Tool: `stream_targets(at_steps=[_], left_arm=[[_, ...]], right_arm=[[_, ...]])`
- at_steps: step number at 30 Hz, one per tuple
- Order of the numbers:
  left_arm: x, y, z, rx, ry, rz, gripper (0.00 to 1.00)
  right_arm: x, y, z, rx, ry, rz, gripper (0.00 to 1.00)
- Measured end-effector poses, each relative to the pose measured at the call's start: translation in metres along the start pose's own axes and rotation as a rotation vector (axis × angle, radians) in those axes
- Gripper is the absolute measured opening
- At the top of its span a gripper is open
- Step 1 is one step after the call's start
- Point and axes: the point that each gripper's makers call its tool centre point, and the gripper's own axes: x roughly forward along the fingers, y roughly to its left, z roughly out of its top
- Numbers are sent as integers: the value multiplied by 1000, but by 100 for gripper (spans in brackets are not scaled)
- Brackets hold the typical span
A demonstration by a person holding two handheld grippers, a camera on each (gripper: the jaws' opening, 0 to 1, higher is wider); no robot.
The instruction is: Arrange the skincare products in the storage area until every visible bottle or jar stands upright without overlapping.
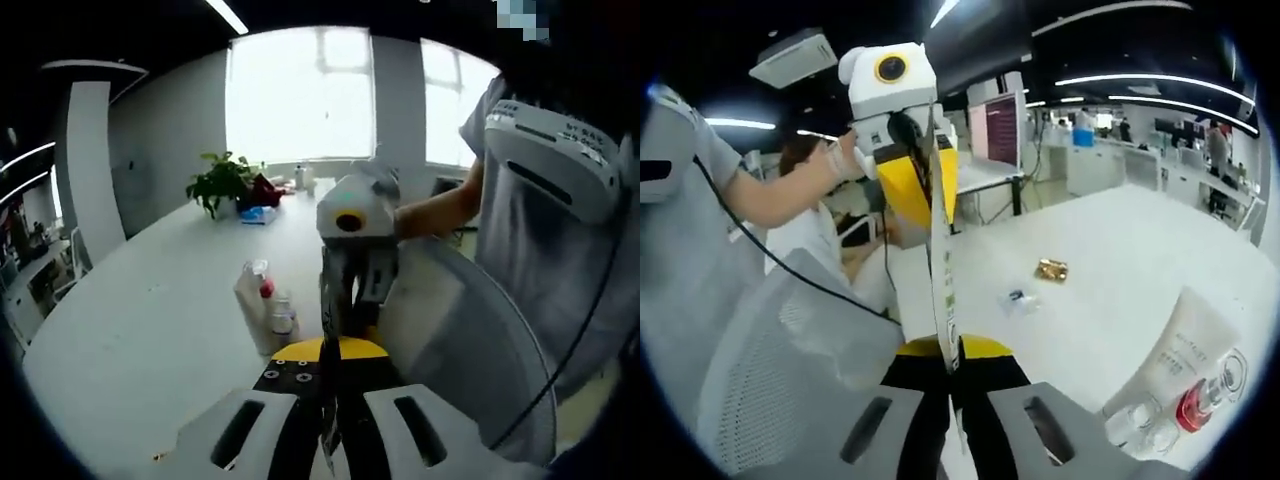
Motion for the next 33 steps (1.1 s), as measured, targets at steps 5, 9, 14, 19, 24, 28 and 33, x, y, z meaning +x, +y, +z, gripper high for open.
stream_targets(at_steps=[5, 9, 14, 19, 24, 28, 33], left_arm=[[3, 2, 1, -6, -24, -6, 1], [5, 11, 1, -42, -46, 2, 6], [4, 18, -4, -89, -76, 7, 17], [-1, 27, -7, -201, -185, 22, 23], [-1, 30, -16, -304, -264, 24, 27], [5, 31, -23, -355, -293, 36, 29], [14, 26, -23, -400, -316, 28, 28]], right_arm=[[-4, -2, -2, 14, -6, -13, 1], [-5, -2, -3, 46, -16, -5, 1], [-9, -6, -4, 73, -32, -20, 1], [-16, -8, 0, 109, -70, -22, 1], [-19, -7, 5, 133, -108, -10, 1], [-18, -8, 8, 156, -119, -9, 1], [-16, -9, 10, 180, -133, -6, 1]])
